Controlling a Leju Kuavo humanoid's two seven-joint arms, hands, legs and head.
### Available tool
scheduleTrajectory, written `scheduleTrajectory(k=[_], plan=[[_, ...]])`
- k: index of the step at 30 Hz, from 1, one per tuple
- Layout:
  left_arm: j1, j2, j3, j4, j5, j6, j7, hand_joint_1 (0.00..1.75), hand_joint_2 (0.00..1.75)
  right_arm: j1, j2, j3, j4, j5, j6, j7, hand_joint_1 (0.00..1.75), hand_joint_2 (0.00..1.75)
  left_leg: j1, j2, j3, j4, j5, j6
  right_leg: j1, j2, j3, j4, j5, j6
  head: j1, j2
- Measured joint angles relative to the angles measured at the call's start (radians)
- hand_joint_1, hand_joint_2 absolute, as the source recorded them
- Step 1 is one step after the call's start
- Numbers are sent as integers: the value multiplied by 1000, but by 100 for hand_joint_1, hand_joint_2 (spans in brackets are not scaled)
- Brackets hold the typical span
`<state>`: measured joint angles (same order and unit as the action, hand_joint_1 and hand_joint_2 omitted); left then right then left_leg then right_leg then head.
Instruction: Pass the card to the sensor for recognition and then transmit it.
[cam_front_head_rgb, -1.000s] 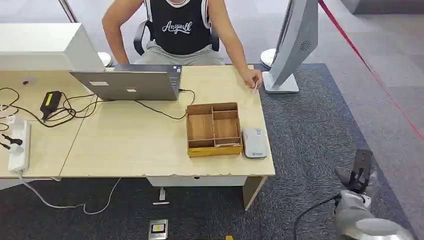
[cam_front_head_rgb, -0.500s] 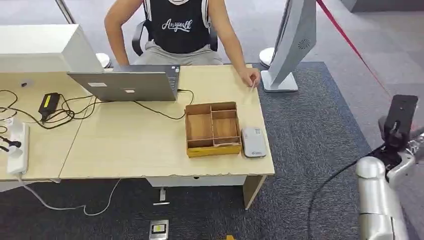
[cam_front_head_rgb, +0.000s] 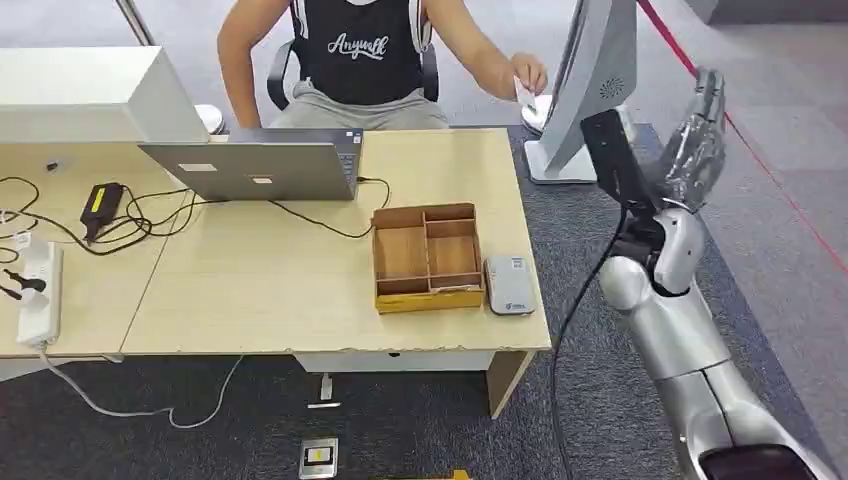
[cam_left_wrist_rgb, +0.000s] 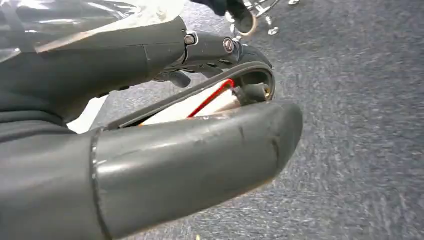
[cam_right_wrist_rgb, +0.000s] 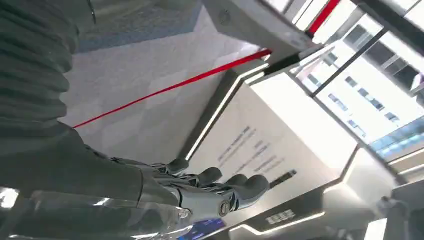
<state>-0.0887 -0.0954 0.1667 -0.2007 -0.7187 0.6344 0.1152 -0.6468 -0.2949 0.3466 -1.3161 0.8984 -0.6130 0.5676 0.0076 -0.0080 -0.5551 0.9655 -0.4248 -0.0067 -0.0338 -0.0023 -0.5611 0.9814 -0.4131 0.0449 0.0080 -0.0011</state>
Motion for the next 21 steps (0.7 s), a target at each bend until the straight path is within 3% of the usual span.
scheduleTrajectory(k=[5,13,21], plan=[[2,0,-19,0,-2,-7,1,0,0,-53,6,106,44,-6,-5,-2,0,175,1,0,-1,0,0,0,1,0,0,0,0,0,0,0],[2,2,-39,0,-7,-19,11,0,0,-106,16,206,99,3,-5,-14,0,175,1,0,-1,0,-1,0,1,0,-1,0,0,-1,0,0],[-1,4,-65,0,-14,-31,10,0,0,-201,27,306,164,93,167,25,0,175,2,0,-1,0,0,-1,2,0,-1,0,0,-1,0,0]])
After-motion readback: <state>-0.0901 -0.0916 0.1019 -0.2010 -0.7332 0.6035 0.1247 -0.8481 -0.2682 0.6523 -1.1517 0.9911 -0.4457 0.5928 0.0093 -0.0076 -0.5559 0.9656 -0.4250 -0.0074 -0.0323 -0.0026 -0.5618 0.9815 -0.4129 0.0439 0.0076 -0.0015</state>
